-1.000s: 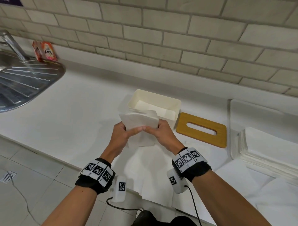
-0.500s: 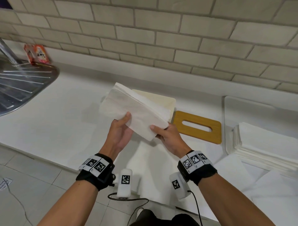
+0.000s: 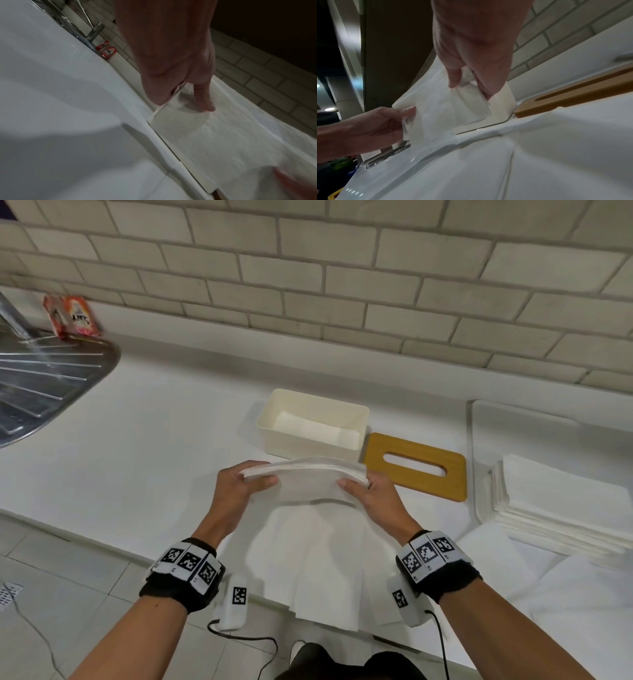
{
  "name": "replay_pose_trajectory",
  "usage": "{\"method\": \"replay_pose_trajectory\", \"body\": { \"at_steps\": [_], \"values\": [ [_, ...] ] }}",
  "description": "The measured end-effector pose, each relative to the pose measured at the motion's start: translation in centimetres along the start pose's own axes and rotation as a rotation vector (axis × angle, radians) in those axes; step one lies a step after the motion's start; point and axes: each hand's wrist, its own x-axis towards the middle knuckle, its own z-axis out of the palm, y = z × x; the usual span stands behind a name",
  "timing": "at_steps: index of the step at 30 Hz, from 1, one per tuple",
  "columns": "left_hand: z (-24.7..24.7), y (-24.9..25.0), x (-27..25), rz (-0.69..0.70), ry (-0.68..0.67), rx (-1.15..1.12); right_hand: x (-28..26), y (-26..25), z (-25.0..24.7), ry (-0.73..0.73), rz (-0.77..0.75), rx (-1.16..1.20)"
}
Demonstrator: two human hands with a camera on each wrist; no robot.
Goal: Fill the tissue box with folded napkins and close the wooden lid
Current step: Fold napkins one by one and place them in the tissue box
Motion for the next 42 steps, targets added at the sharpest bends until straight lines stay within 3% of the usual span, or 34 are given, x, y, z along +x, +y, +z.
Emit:
{"method": "replay_pose_trajectory", "body": {
  "at_steps": [7,14,29,35,42],
  "values": [
    [-0.3,-2.8,-0.5,-0.049,-0.065,0.103,0.1,2.2,0.3,-0.009,0.048,0.001],
    [-0.5,-2.6,0.0,-0.026,-0.024,0.091,0.5,1.8,0.2,0.006,-0.003,0.004],
    [-0.7,-4.1,0.4,-0.122,0.005,0.086,0.6,3.1,0.0,-0.001,0.090,-0.047],
    [-0.2,-3.6,0.0,-0.007,0.020,0.101,0.4,2.7,0.0,0.026,0.048,-0.072],
    [0.0,-4.2,-0.3,-0.055,0.010,0.097,0.0,2.4,-0.1,-0.017,0.096,-0.091]
  ]
}}
